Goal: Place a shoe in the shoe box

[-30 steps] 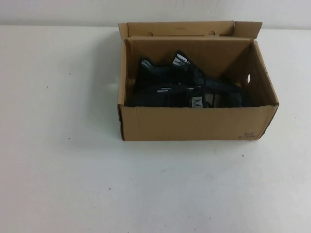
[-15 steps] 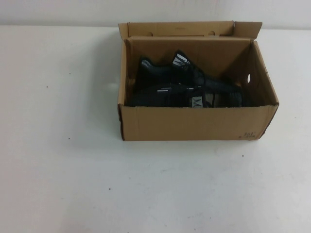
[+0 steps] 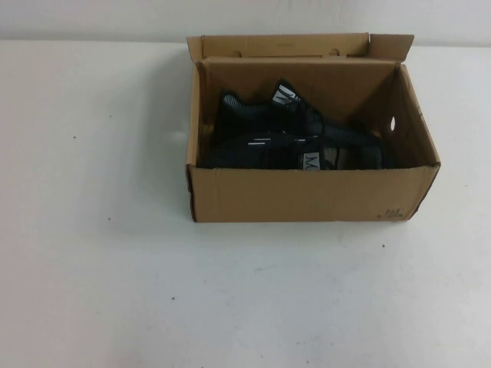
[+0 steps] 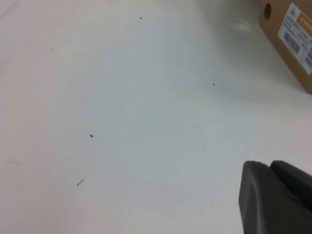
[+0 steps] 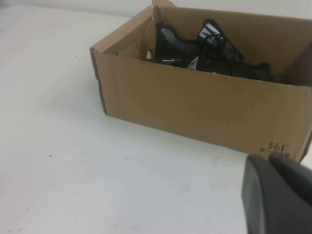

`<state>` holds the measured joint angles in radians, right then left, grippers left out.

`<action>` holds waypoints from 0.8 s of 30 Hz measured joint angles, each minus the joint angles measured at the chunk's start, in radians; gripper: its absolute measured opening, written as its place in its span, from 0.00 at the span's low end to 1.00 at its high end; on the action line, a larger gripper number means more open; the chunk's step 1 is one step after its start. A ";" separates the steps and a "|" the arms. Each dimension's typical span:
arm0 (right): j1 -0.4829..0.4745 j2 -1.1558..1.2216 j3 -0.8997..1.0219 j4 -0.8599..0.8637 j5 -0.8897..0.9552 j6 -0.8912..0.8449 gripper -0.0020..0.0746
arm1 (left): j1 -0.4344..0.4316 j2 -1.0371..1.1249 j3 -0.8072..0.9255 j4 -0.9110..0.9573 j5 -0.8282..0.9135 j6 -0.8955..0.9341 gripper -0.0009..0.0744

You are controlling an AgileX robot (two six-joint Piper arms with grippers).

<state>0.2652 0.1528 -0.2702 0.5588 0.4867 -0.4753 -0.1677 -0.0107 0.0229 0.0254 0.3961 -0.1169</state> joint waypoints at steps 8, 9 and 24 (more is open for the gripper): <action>0.000 0.000 0.000 0.000 0.000 0.000 0.01 | 0.000 0.000 0.000 0.000 0.000 -0.002 0.01; 0.000 0.000 0.000 0.000 0.000 0.000 0.01 | 0.000 0.000 0.000 0.000 0.000 -0.002 0.01; 0.000 0.000 0.000 -0.030 0.000 0.000 0.01 | 0.000 0.000 0.000 0.000 0.000 -0.002 0.01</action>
<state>0.2652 0.1528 -0.2702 0.5284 0.4867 -0.4753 -0.1672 -0.0107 0.0229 0.0254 0.3961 -0.1185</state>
